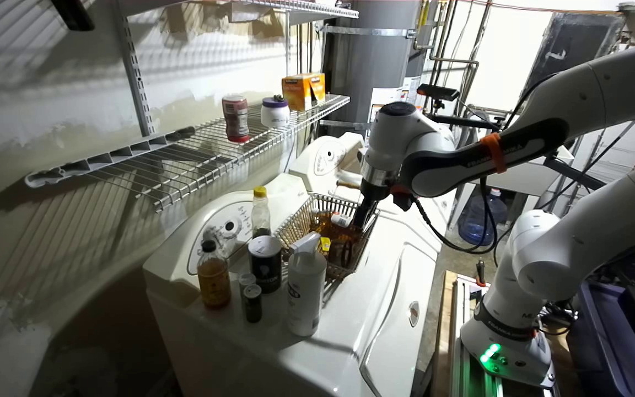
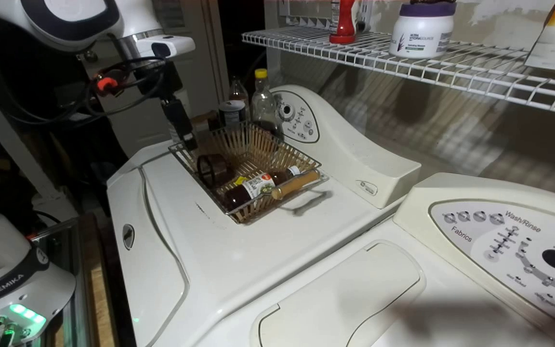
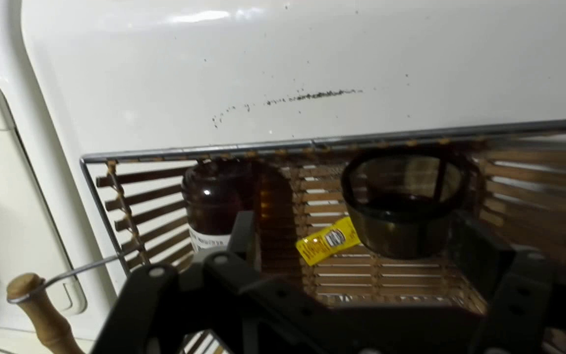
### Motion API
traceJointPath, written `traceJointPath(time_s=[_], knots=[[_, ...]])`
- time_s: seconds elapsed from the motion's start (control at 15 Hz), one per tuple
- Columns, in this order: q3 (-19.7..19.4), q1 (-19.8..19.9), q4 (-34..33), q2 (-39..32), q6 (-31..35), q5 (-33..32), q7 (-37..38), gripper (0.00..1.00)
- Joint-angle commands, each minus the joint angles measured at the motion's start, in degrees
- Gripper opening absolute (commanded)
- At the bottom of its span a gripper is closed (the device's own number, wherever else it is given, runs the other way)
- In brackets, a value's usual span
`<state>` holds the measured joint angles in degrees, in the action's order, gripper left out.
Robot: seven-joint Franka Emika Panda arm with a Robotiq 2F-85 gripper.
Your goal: Place the red container on the bottom shelf upright.
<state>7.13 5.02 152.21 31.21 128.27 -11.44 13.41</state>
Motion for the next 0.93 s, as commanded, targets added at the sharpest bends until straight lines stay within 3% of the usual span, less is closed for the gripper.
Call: traceJointPath(time_s=[0.0, 0.53, 0.87], knots=[[-0.6, -1.3, -0.8, 0.0, -0.1, 0.0, 0.0, 1.0], [-1.1, -2.4, -1.9, -0.2, 0.7, 0.5, -1.3, 1.0], [-1.4, -4.1, -10.4, -2.8, 6.9, -0.1, -7.2, 1.0]])
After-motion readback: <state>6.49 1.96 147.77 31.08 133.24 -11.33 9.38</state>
